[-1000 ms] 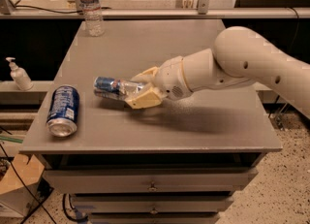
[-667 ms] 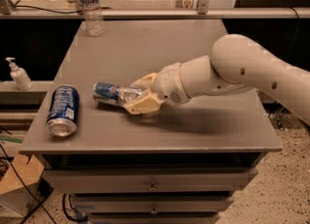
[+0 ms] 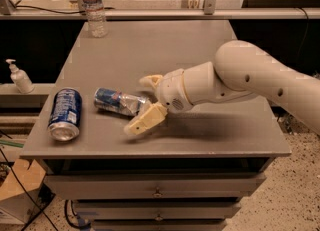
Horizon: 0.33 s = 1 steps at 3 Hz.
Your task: Move redbull can near pepsi can
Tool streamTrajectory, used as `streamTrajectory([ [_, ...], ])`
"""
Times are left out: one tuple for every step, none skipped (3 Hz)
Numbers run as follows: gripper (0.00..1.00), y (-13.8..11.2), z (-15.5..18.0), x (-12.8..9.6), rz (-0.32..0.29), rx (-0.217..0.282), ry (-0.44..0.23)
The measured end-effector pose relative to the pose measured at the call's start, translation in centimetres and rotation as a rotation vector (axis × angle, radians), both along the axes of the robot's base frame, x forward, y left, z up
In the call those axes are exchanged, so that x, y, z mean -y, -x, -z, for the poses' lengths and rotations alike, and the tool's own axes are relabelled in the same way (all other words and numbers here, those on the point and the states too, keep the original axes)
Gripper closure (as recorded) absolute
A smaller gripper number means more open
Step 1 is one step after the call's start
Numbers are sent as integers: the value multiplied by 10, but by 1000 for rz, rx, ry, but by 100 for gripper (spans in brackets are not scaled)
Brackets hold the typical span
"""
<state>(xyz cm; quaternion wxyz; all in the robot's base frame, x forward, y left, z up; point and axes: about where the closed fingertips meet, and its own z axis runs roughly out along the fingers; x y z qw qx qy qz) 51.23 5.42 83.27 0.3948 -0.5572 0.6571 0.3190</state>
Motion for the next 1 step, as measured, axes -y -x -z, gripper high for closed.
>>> streamTrajectory([
  [0, 0, 0, 0, 0, 0, 0],
])
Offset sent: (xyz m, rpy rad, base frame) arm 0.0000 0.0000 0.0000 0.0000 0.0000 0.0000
